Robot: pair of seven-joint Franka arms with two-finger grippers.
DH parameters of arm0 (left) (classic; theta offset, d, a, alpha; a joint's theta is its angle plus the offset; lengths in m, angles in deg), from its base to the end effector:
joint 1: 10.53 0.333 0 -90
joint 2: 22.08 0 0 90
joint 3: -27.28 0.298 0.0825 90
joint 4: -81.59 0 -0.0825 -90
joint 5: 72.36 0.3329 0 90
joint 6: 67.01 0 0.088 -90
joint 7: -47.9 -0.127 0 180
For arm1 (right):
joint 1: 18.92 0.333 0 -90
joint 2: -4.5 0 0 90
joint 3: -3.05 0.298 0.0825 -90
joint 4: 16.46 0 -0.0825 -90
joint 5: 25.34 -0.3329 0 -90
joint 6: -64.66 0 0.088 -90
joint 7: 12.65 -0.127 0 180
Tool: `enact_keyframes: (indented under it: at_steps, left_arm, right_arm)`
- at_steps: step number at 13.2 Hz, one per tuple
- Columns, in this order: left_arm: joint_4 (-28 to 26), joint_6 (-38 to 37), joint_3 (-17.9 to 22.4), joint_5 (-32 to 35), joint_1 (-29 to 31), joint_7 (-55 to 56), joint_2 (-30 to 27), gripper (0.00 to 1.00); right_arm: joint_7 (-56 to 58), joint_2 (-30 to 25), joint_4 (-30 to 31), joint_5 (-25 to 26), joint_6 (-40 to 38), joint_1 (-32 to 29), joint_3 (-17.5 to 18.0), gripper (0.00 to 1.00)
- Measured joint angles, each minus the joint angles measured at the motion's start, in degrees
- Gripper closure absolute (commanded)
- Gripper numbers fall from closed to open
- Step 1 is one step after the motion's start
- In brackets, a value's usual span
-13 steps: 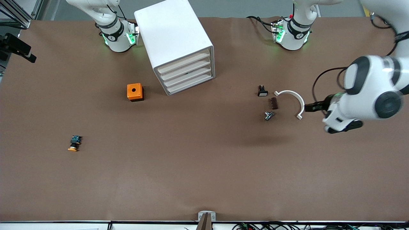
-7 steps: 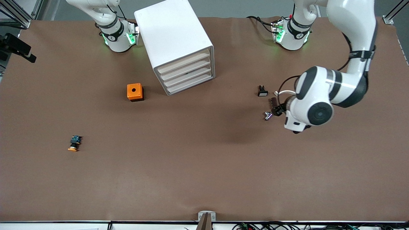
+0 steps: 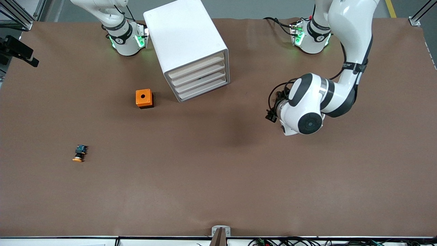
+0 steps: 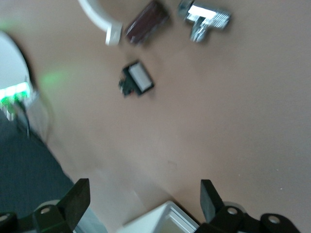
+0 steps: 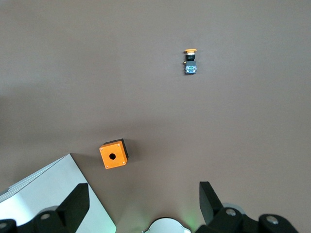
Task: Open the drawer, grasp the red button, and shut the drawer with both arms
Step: 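Move the left gripper toward the white cabinet's drawer handle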
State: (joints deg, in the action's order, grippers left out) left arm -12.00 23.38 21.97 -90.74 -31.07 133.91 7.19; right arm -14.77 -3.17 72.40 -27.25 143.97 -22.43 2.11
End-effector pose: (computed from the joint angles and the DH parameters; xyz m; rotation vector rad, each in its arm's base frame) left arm 0.4816 -0.2723 0.2952 -2.3094 -1.4884 0.8720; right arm 0.4411 -0.0302 0.6421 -3.1009 0.1689 0.0499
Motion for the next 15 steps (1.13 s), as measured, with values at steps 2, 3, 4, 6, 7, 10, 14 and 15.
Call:
enact_keyframes:
  at_steps: [2,3,4,6,7,10,14,15]
  left_arm:
    - [1.49,-0.92,-0.46,-4.41,-0.08,7.21,2.37,0.00]
    - [2.18,-1.01,-0.49,-6.93,-0.08,10.82,3.43,0.00]
    - [3.02,-1.02,-0.49,-9.59,-0.08,14.50,4.54,0.00]
    - [4.88,-1.07,-0.49,-15.07,-0.05,20.56,6.67,0.00]
    - [5.41,-1.28,-0.49,-17.88,-0.05,22.90,7.54,0.00]
    - [5.97,-3.76,-1.42,-24.68,-0.06,28.59,9.78,0.00]
    - [6.27,-4.55,-4.17,-30.74,-0.19,34.62,12.39,0.00]
    - [6.30,-4.69,-4.45,-31.62,-0.23,35.54,13.12,0.00]
  right_arm:
    - [0.00,0.00,0.00,0.00,-0.02,0.00,-0.02,0.00]
    - [0.00,0.00,0.00,0.00,-0.02,0.00,-0.04,0.00]
    - [0.00,0.00,0.00,0.00,-0.02,0.00,-0.05,0.00]
    - [0.00,0.00,0.00,0.00,-0.03,0.00,-0.05,0.00]
    - [0.00,0.00,0.00,0.00,-0.03,0.00,-0.06,0.00]
    - [0.00,0.00,0.00,0.00,-0.03,0.00,-0.06,0.00]
    - [0.00,0.00,0.00,0.01,-0.07,0.00,-0.06,0.00]
    - [0.00,0.00,0.00,0.01,-0.11,0.00,-0.06,0.00]
